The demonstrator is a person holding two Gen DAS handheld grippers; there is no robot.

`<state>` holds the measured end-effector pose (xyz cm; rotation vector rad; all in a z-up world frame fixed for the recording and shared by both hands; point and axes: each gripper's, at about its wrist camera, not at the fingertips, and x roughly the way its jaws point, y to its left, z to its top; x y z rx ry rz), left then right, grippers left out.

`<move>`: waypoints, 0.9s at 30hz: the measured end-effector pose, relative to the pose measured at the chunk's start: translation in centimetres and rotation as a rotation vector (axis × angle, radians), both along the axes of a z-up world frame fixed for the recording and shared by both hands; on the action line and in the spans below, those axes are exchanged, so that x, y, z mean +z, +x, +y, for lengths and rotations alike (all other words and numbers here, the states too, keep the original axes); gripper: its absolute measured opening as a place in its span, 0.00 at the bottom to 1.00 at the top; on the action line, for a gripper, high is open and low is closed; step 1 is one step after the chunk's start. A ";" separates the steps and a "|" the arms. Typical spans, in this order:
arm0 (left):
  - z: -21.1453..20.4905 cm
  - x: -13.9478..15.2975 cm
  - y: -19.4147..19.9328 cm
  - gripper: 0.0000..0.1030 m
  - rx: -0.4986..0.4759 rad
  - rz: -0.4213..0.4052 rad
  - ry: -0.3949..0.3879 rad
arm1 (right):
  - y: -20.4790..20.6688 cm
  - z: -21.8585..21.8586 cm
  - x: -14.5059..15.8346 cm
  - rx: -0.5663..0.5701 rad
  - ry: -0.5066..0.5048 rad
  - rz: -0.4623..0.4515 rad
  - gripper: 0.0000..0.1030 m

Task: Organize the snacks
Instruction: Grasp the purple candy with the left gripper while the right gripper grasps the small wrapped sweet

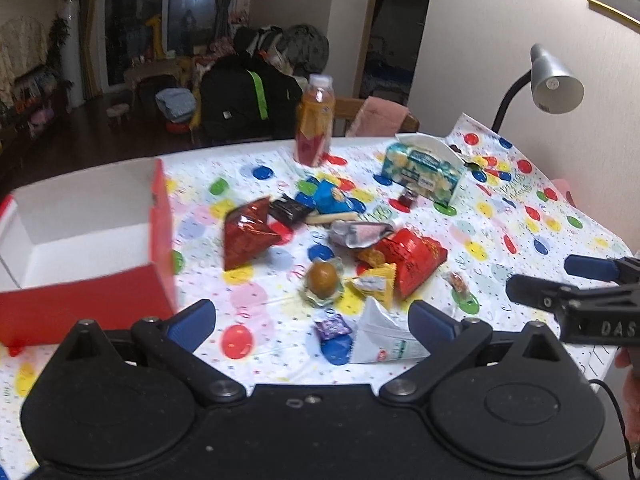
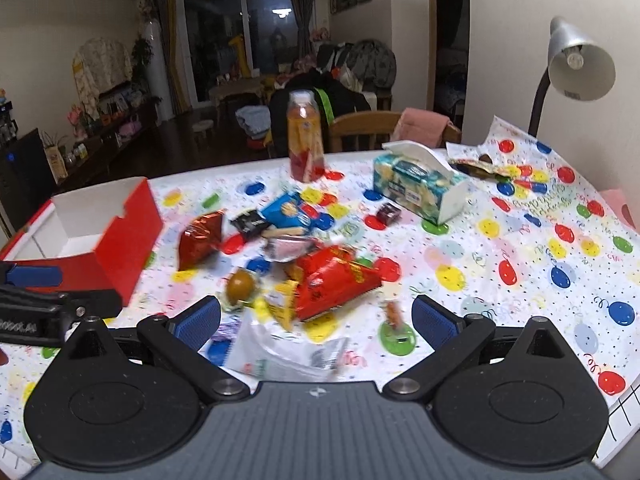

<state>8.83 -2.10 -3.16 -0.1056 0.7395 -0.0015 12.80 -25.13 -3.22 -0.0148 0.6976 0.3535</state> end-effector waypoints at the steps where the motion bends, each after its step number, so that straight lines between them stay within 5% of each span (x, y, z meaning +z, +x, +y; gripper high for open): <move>1: -0.3 -0.3 0.4 0.99 -0.004 0.006 0.002 | 0.6 -0.4 -0.3 0.002 -0.003 0.008 0.99; 9: -2.5 -3.2 2.7 0.91 -0.031 0.059 0.030 | 4.5 -2.4 -2.6 0.012 -0.025 0.058 0.98; 18: -1.8 -7.5 6.2 0.74 0.012 0.133 0.085 | 9.7 -3.6 -6.9 0.012 -0.074 0.148 0.78; 27: -1.6 -10.4 9.2 0.59 -0.005 0.209 0.034 | 13.0 -3.7 -10.6 0.030 -0.087 0.230 0.58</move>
